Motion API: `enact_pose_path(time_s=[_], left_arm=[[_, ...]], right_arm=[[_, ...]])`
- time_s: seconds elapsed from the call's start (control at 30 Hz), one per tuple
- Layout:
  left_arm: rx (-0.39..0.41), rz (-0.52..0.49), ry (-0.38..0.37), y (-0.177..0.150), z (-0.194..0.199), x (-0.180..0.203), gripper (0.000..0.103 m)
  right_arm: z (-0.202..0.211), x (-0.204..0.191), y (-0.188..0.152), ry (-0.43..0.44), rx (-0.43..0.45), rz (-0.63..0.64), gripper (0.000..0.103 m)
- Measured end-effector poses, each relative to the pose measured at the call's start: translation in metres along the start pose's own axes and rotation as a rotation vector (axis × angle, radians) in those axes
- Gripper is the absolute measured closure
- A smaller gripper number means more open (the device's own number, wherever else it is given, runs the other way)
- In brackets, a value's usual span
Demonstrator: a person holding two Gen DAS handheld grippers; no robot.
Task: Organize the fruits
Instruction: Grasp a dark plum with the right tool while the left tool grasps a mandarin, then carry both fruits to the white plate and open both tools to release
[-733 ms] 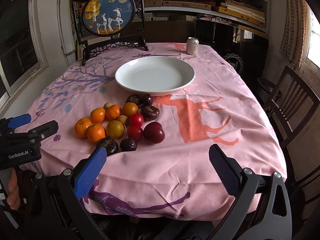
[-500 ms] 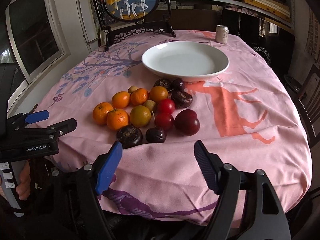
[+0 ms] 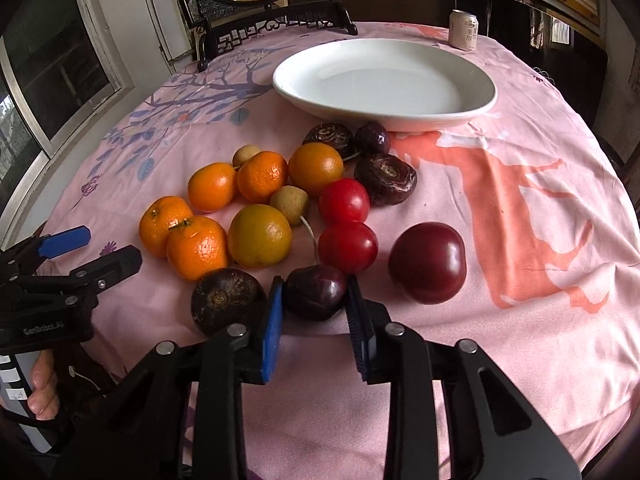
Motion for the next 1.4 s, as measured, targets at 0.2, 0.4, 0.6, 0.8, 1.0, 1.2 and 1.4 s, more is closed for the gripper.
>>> enact_pose_path(time_s=[0.2,0.4,0.6,0.8,1.0,1.2,1.4], left_arm=[[-0.004,-0.017,-0.035,0.009,-0.016,0.005,0.002],[0.001,-0.019,-0.114,0.02,-0.032,0.011,0.032],[-0.007,-0.01,-0.155,0.02,-0.027,0.017,0.057],[0.051,-0.033,-0.178,0.035,0.008,0.024,0.057],[0.09,-0.091,-0.205,0.122,0.024,0.039,0.057],[0.03,-0.083,-0.188,0.238,-0.049,0.059,0.057],[-0.077,-0.003,-0.19,0.286,-0.153,0.06,0.057]], right_arm=[[0.023,0.006,-0.006,-0.027,0.035,0.007,0.072],[0.025,0.01,-0.008,-0.022,0.037,-0.003,0.072],[0.034,0.016,-0.006,-0.007,0.059,-0.012,0.072],[0.039,0.026,0.01,0.011,0.083,-0.023,0.072],[0.047,0.046,0.082,-0.011,0.17,0.014,0.072],[-0.005,0.068,0.19,-0.07,0.198,0.067,0.072],[-0.118,0.08,0.232,-0.084,0.023,0.114,0.073]])
Point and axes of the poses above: each gripper's, at about its wrist camera, not at the fingertips, and z roughly against the way its jaws point, x to its right, y to its top, the point moved 1 cm from there along -z, roughly the way its jaws point, and after that the axes turned 15 degrees about -y, right-handed, at the moved point
